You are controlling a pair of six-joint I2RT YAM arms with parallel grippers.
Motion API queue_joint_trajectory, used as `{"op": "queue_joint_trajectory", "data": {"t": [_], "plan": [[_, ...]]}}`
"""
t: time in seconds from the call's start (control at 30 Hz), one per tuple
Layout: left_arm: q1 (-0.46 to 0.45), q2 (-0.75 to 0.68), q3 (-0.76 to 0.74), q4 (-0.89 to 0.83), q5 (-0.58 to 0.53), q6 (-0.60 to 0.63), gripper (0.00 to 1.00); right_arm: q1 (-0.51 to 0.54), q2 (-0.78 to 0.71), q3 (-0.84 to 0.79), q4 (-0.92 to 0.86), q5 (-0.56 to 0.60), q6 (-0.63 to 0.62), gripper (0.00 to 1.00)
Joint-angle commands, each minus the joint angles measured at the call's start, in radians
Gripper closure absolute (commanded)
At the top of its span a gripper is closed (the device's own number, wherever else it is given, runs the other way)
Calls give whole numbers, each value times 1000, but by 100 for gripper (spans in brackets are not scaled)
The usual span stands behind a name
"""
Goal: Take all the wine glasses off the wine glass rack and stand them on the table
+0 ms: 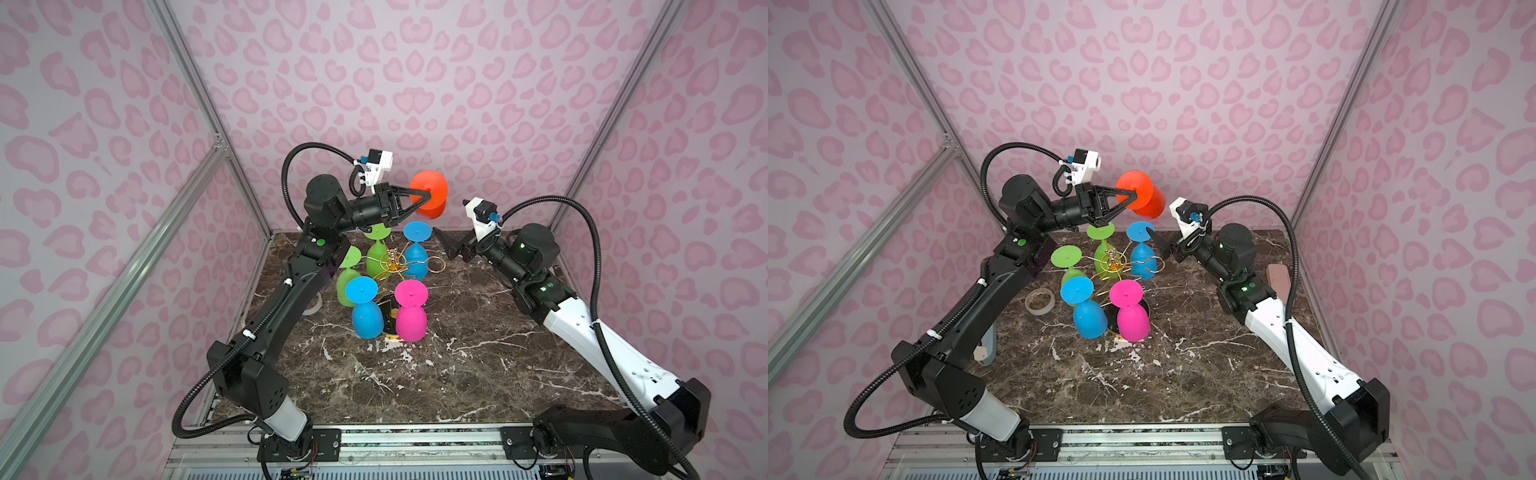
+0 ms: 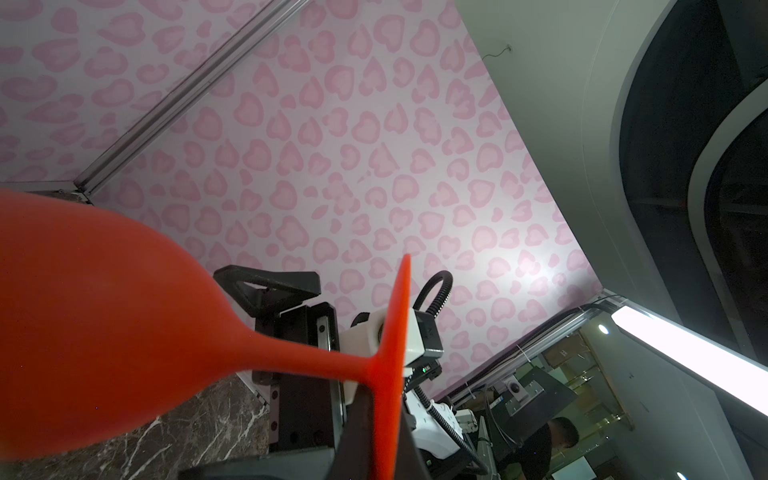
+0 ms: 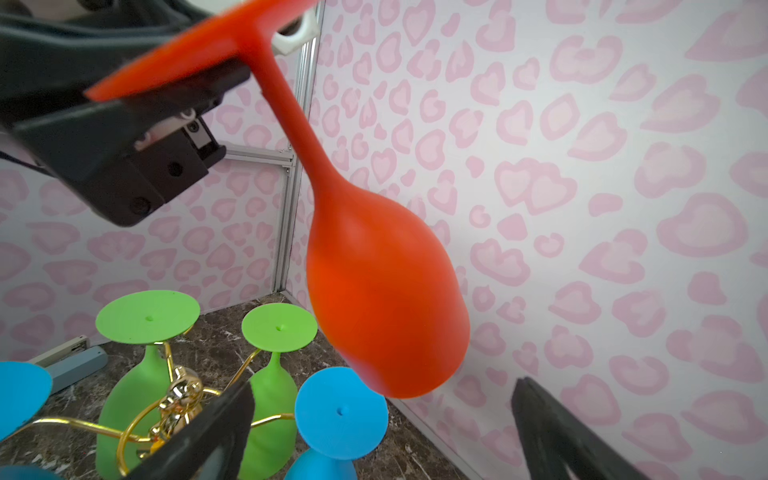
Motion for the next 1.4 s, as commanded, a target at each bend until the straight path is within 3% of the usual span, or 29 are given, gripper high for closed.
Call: {"op": "queue_joint_trajectory", "data": {"t": [0.0,0.43,0.97,1.23,1.37], "plan": [[-1,11,17,71,1,-32,96,3,31,14,109,-2,-40,2],[-9,17,9,127,10,-90,97,10,160,114,138,-61,-60,2],[-20,20,-23,192,19,-155,97,12,211,152,178,-33,-46,8],[-22,23,-25,204,21,-173,97,10,203,150,158,-32,-40,19],[-22,24,-13,212,24,-180,97,10,191,144,134,-25,-44,20]]}}
